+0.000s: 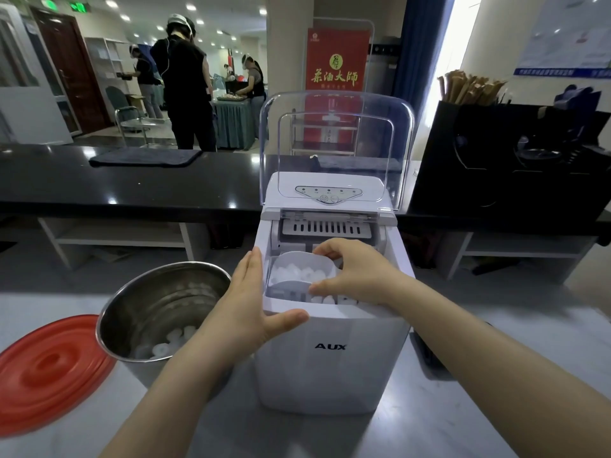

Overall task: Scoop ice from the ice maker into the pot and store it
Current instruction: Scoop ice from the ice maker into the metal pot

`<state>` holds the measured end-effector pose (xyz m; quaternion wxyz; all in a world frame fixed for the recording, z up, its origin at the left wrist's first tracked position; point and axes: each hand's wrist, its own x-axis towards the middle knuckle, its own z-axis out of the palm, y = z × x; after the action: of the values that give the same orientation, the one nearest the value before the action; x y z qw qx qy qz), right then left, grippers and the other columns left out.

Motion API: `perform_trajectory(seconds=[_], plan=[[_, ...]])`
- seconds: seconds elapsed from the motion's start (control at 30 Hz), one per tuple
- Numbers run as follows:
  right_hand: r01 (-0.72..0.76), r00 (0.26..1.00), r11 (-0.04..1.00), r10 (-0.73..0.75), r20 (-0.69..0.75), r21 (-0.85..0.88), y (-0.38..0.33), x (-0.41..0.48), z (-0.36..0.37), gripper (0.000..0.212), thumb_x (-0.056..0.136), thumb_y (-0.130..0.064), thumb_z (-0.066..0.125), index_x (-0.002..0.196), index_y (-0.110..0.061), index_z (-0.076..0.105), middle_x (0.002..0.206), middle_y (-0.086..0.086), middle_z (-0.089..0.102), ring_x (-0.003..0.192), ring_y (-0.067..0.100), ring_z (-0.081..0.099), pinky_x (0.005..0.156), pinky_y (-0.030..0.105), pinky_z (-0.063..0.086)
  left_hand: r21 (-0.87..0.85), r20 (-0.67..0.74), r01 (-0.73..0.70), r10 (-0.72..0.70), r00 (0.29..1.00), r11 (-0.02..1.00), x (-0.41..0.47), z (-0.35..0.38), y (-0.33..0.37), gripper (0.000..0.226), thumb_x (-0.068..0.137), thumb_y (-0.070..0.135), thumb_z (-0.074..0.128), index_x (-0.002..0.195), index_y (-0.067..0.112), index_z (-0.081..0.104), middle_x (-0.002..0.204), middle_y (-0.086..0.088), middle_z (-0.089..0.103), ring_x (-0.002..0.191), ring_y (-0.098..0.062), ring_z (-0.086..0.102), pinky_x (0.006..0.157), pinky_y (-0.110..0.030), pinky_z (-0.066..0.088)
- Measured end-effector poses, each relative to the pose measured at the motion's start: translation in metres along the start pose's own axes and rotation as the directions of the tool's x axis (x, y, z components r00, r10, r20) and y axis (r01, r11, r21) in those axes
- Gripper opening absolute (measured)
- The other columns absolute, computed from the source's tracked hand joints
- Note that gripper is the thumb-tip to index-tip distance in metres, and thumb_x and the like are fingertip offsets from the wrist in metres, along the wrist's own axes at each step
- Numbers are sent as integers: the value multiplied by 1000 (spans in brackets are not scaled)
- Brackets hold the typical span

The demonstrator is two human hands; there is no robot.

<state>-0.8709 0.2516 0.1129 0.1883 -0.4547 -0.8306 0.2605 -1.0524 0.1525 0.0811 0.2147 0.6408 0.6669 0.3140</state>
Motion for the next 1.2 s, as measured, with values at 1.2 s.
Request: perform_trajectory(seconds=[1.2], plan=[[209,964,656,-264,39,-725,-148,1,97,56,84,-44,66,129,-18,43,123,0,54,104,23,57,81,35,51,116,-197,112,-87,977,987,-67,-78,-147,84,86,48,59,151,22,12,158,9,9,145,-5,0,113,-20,6]])
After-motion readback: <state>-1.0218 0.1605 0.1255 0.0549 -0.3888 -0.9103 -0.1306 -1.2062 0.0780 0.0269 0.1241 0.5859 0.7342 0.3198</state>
